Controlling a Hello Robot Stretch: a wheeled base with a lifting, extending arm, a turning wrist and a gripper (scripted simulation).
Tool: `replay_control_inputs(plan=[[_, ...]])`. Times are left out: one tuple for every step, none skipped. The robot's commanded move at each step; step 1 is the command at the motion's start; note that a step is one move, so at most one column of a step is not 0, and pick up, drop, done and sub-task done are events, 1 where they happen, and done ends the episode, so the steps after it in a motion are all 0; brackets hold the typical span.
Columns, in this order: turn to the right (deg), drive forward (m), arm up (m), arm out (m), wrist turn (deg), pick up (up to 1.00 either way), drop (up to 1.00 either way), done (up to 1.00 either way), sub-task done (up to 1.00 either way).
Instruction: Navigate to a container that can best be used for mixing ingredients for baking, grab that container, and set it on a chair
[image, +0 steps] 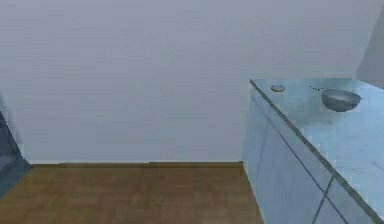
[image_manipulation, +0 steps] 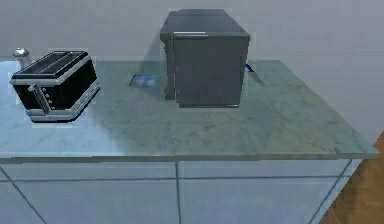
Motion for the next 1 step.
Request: replay_control_inputs(plan=[[0.0, 0.30, 0.00, 0.00, 0.0, 0.00, 0.00, 0.00, 0.00]])
